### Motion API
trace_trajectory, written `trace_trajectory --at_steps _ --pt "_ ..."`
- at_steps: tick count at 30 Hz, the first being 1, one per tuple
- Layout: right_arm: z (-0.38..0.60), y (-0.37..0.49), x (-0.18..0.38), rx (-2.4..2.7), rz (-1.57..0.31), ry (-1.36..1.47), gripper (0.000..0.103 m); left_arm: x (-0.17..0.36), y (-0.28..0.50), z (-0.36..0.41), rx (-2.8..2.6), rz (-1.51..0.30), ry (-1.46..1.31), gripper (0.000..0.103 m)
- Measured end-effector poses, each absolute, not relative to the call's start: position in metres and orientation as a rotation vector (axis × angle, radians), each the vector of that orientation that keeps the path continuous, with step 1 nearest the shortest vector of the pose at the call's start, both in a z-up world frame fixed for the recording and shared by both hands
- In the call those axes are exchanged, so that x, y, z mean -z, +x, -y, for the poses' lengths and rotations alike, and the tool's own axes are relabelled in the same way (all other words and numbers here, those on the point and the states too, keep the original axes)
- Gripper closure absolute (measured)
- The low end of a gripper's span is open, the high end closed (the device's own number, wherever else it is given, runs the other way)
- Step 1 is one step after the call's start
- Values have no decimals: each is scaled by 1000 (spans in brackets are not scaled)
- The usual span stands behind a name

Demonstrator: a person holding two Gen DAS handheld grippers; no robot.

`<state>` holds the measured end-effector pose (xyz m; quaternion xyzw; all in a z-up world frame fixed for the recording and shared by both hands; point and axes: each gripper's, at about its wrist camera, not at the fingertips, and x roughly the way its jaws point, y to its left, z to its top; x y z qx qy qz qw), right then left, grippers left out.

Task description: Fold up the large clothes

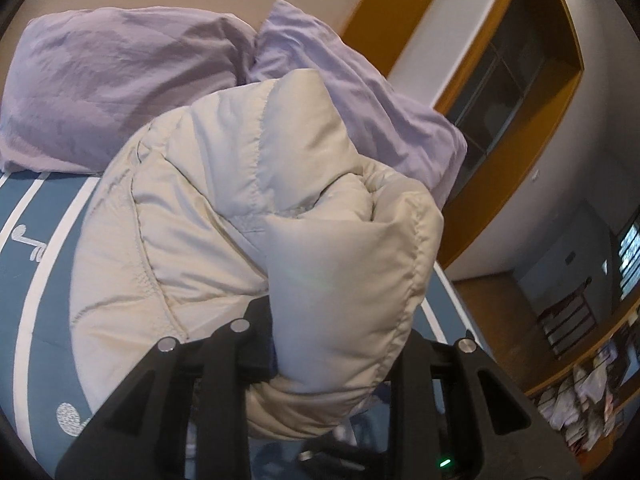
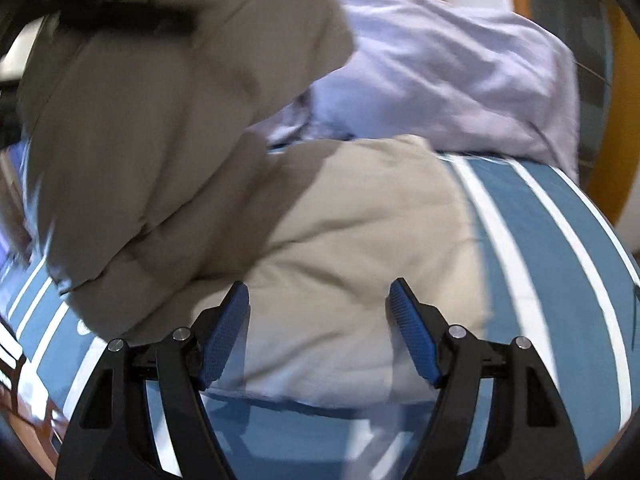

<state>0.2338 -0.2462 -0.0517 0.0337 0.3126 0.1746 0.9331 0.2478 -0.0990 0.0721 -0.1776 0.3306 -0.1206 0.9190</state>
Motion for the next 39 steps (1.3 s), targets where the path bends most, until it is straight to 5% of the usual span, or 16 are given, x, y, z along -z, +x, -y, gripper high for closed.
trace_trajectory --at_steps 16,22,23,25,39 --pt "322 235 62 -184 -643 166 29 -32 255 182 236 -761 -137 71" --pt "341 230 55 -140 -630 189 29 -48 240 176 249 -764 -113 54" --pt "343 229 53 -136 -625 192 29 -52 237 174 262 -759 -121 36" --pt "344 226 48 -133 -613 198 29 -62 224 166 315 -738 -174 19" --pt "333 210 15 -157 -560 191 28 -87 214 63 39 -671 -184 18"
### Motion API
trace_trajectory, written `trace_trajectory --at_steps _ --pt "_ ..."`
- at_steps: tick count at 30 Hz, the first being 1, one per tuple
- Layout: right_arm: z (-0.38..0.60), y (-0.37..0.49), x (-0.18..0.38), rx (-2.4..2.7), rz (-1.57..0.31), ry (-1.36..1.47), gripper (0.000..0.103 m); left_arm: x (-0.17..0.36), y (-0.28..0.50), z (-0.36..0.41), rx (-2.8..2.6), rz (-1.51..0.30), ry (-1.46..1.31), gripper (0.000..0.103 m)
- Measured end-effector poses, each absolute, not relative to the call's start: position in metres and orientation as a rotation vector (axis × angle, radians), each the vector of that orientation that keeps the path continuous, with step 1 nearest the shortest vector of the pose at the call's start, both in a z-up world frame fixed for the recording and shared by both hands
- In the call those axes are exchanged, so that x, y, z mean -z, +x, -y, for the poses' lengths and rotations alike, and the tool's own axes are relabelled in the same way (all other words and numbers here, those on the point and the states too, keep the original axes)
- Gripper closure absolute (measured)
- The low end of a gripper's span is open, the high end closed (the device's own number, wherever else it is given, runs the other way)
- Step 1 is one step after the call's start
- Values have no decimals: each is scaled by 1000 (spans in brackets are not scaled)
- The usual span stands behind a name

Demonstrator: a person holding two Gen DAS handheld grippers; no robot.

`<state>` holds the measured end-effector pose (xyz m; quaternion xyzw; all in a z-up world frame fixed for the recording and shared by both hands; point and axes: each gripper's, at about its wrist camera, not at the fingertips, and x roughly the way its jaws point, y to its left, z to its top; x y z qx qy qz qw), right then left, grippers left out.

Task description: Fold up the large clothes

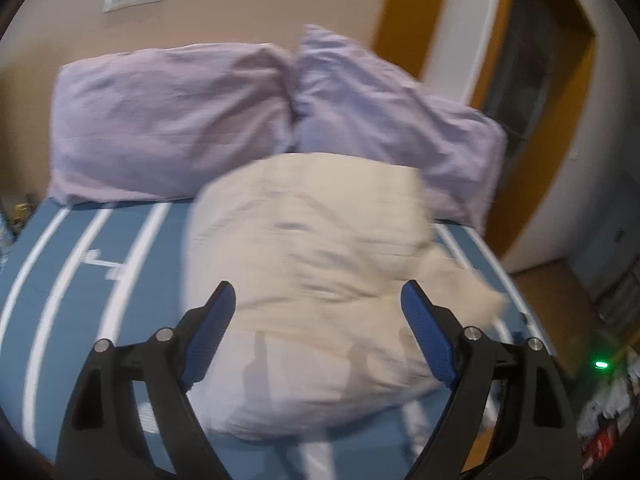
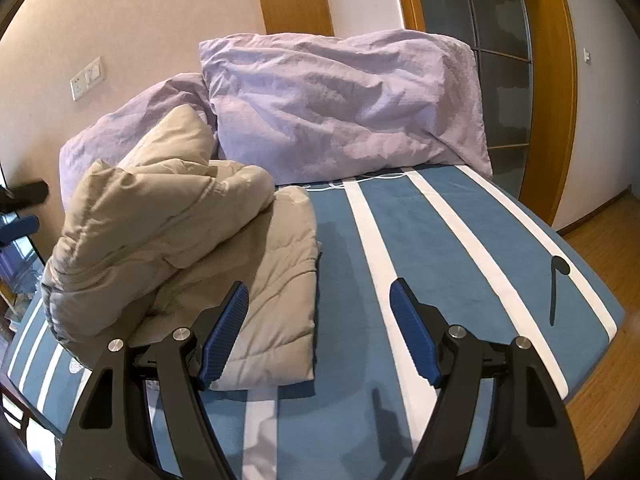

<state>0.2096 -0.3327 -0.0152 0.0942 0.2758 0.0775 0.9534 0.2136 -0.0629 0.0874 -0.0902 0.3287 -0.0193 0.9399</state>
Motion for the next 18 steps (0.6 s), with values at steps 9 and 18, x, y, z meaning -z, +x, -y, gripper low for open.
trace_trajectory --at_steps 9,18 --pt "332 214 18 -167 -574 190 28 -54 242 11 -82 -751 -251 18" --pt "345 220 23 -143 -590 207 28 -25 256 31 -28 -778 -268 18"
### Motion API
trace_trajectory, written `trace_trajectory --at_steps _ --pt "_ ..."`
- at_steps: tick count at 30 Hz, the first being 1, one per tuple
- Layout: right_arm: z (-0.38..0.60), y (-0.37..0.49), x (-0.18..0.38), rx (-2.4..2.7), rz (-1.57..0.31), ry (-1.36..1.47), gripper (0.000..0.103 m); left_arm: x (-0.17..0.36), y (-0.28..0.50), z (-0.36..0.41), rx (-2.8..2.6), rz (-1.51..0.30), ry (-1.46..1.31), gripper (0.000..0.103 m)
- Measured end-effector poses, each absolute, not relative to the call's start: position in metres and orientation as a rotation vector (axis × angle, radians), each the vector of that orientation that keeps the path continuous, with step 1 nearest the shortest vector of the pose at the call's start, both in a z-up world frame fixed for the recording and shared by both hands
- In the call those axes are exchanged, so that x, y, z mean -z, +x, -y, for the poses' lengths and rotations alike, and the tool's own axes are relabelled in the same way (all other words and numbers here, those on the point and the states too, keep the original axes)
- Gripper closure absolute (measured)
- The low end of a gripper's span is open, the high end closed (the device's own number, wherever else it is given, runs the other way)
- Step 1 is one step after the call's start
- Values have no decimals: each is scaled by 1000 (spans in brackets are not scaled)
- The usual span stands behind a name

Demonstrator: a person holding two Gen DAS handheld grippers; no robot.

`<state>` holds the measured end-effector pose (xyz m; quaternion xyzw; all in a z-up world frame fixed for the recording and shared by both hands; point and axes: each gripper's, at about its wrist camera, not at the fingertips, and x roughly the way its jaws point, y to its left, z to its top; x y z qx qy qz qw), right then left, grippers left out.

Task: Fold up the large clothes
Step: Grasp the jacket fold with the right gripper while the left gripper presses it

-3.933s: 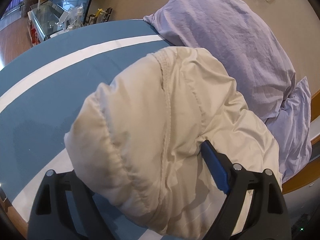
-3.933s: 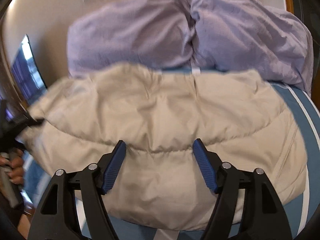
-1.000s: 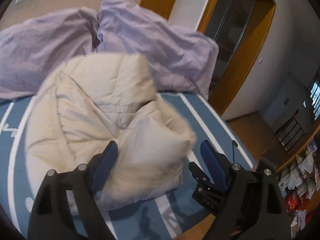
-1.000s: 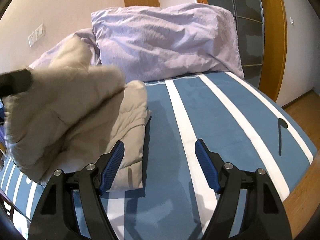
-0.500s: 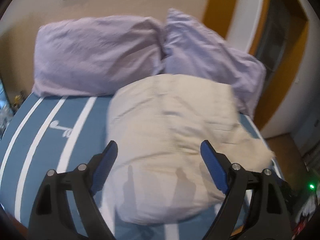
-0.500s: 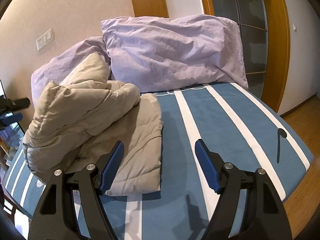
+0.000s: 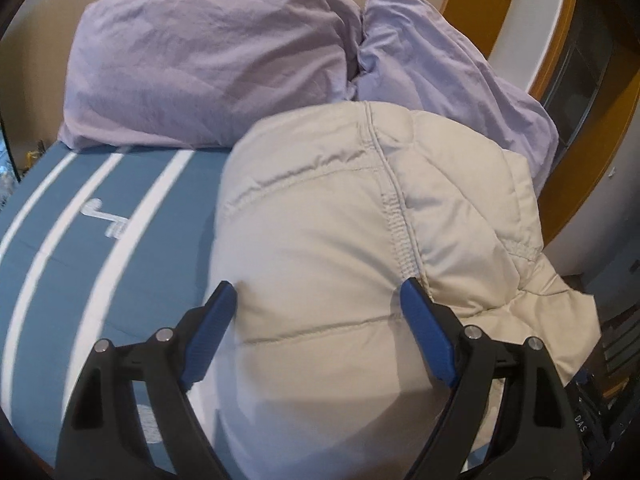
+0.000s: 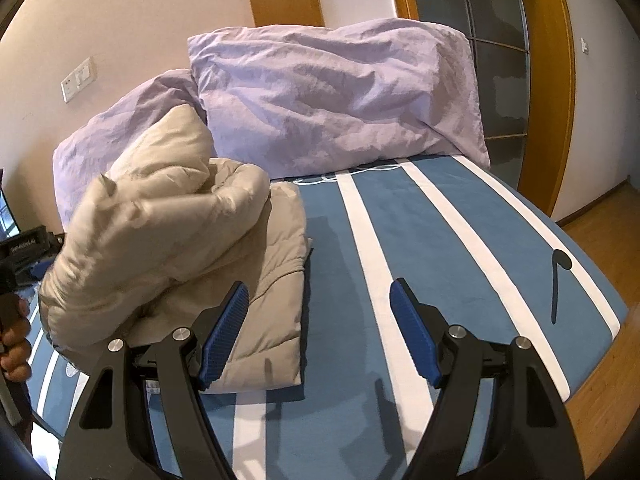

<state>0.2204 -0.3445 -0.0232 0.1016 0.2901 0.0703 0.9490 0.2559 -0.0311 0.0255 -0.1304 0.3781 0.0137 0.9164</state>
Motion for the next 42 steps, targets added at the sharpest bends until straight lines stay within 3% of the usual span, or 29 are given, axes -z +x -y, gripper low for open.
trace_trajectory --at_steps 14,19,29,42 --pt "354 230 -3 -153 -536 233 32 -11 258 70 -14 -739 -168 18" --pt "337 239 -22 -231 -521 231 48 -8 257 87 8 -728 -120 18" --pt "291 267 -21 -322 -563 234 67 -1 256 95 44 -711 -89 18" --pt "289 303 21 -300 -666 276 68 -3 256 94 88 -692 -86 16"
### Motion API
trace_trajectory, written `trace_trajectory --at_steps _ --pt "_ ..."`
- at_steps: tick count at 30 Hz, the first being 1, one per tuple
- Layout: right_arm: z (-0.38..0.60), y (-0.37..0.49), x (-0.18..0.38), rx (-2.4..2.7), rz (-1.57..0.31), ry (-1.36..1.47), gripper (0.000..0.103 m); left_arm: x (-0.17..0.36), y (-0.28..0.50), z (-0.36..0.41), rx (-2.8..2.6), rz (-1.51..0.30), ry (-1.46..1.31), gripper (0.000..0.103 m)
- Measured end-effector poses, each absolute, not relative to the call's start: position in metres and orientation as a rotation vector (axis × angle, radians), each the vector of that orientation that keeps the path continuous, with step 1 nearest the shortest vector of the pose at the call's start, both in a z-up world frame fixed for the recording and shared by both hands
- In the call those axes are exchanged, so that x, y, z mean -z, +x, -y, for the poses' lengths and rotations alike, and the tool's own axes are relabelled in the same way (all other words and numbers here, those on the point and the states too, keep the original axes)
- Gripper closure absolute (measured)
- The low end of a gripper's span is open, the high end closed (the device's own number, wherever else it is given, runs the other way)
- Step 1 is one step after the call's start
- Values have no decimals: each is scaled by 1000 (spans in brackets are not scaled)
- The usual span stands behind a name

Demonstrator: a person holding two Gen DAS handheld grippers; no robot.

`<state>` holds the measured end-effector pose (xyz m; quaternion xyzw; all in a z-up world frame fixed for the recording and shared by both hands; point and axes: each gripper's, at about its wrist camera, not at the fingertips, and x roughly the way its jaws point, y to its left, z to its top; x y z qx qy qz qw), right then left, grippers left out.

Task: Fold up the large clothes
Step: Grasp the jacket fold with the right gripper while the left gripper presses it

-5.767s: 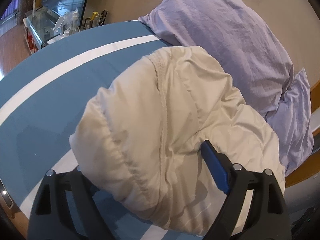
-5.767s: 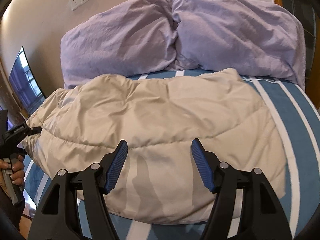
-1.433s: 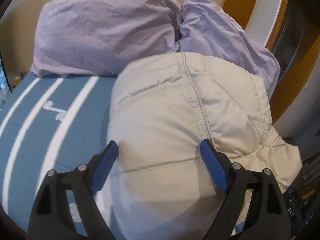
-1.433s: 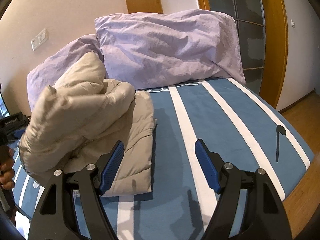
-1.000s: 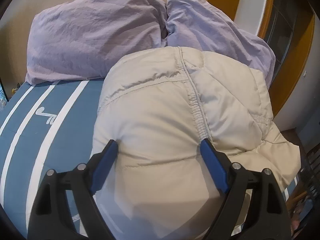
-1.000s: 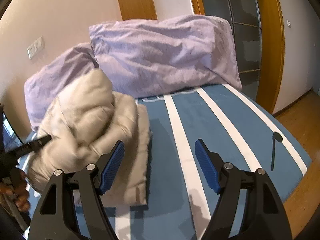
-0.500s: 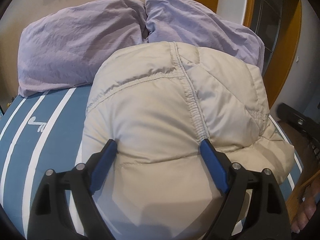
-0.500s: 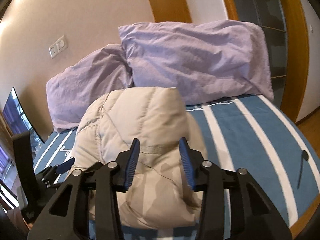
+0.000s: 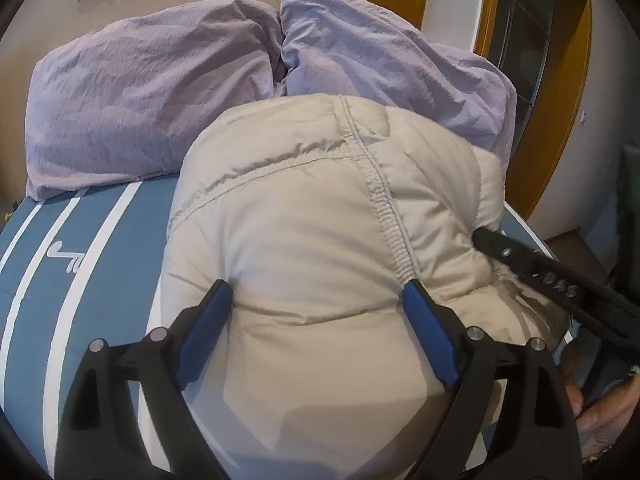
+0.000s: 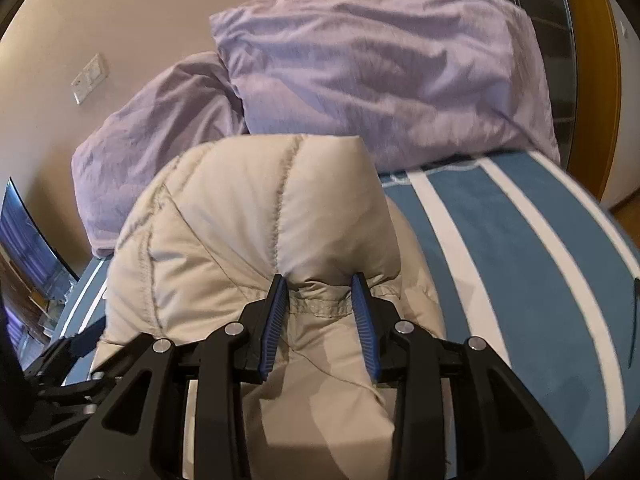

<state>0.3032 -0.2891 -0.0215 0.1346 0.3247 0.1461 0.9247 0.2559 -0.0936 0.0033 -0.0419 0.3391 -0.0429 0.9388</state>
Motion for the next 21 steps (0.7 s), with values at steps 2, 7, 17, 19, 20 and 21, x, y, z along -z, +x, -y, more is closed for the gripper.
trace_trajectory --at_steps 2,7,17,19,20,21 --pt "291 306 28 -303 -677 292 68 -4 255 95 88 -685 -79 16" --pt "292 308 40 -300 -691 303 68 -6 255 98 91 -670 -71 15" --pt "300 311 59 -319 -700 355 68 -21 258 90 131 -674 -144 15" --pt "300 311 60 -319 -703 353 68 -27 261 86 131 -677 -162 15" --pt "300 311 60 -318 -704 352 68 -30 264 84 119 -676 -163 15" --pt "300 311 60 -319 -704 351 68 -32 267 82 103 -674 -158 15"
